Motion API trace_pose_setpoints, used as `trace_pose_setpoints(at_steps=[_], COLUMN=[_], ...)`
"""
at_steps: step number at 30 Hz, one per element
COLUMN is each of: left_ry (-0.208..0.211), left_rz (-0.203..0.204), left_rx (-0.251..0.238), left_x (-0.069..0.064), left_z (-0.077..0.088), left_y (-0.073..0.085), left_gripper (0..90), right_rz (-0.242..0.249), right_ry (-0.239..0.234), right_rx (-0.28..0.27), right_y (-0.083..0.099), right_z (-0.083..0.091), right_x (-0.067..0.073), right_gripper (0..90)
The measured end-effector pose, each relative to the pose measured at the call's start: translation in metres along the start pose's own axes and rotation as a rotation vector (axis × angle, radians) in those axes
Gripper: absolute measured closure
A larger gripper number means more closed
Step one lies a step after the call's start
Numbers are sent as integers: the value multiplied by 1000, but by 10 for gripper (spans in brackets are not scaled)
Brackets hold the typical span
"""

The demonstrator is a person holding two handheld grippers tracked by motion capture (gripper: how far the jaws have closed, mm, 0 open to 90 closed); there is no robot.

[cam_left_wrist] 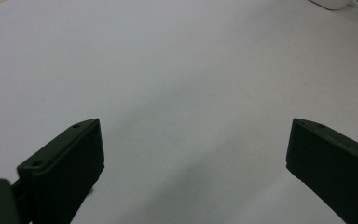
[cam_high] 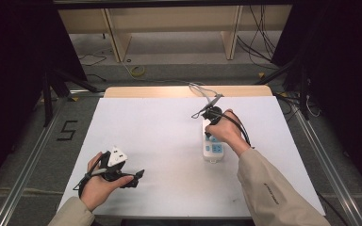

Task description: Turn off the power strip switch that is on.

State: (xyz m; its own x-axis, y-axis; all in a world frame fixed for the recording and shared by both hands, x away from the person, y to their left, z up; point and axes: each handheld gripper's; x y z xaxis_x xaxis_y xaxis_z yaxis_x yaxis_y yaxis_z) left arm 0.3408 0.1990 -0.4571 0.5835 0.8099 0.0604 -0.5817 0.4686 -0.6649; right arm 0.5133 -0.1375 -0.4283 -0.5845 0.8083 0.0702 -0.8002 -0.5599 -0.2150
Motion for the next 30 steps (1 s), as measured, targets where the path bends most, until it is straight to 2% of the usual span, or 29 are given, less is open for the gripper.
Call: trace_pose_setpoints(at_steps=[11, 14, 17, 30], left_ry=[-1, 0, -1, -2], left_rz=[0, 1, 2, 3], left_rx=[1, 1, 1, 4], left_x=[0, 0, 0, 0], left_z=[0, 0, 0, 0], left_y=[0, 0, 0, 0], left_gripper=[36, 38, 38, 38], right_rz=[7, 13, 25, 28], right_ry=[-14, -14, -9, -2], right_rx=[-77, -101, -110, -199], right_y=[3, 5, 6, 20], right_z=[7, 9, 10, 14], right_x=[-2, -2, -3, -5], right_gripper=[900, 853, 844, 665])
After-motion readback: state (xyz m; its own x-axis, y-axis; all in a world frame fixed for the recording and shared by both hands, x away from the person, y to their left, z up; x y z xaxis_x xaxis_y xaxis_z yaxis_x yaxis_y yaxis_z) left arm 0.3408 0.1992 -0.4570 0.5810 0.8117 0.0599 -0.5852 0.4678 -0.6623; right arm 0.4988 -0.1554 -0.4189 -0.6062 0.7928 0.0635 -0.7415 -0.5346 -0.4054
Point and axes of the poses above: each handheld gripper's, and its own axes: z roughly backward along the jaws, y roughly out of its underside, x roughly to its left, and after that the axes turned 8 degrees about x, right-handed
